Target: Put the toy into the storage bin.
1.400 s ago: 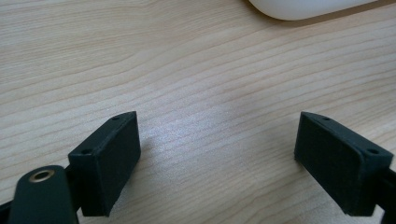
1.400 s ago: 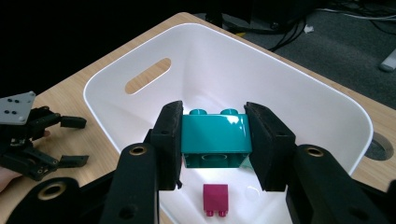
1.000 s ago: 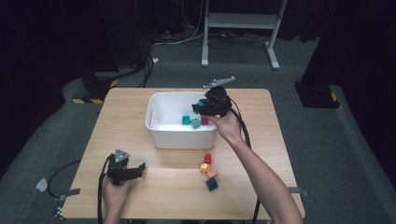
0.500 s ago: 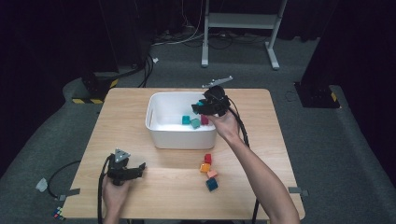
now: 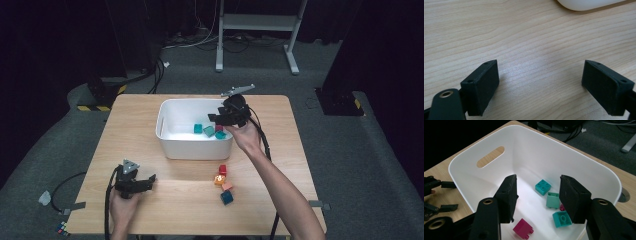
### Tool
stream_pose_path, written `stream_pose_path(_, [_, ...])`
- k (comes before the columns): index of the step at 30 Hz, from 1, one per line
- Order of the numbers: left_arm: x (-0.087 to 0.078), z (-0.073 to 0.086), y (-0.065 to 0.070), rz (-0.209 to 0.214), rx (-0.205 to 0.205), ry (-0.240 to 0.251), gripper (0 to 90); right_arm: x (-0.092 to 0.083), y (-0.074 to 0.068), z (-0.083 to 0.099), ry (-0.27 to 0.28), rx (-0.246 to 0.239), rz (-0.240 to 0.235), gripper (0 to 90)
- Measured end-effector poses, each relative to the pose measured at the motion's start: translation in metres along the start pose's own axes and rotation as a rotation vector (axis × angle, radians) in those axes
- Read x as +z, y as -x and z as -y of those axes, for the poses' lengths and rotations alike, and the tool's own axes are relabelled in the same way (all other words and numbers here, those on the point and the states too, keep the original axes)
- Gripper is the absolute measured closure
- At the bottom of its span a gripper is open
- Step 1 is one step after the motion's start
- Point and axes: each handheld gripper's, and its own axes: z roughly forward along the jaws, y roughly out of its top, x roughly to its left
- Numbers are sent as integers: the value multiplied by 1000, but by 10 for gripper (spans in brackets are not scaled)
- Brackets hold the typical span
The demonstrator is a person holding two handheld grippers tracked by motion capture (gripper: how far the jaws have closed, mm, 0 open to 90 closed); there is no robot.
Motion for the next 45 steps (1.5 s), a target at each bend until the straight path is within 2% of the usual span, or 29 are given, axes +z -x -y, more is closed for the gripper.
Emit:
stream_pose_path(14, [0,0,0,-1,2,-1,144,-48,1,35,91,16,-6,487])
stream_pose_path(26, [0,0,0,-1,2,0,144,-69,-3,72,132,23,-6,482])
stream_pose_path(32, [0,0,0,-1,3,-2,144,-69,-6,96,130,28,-3,470])
stream_pose_path(40, [0,0,0,-1,4,-2,144,-58,-11,126,94,23,-1,463])
stream_pose_path(45, [0,0,0,-1,5,-3,144,-51,-10,142,83,42,-12,461])
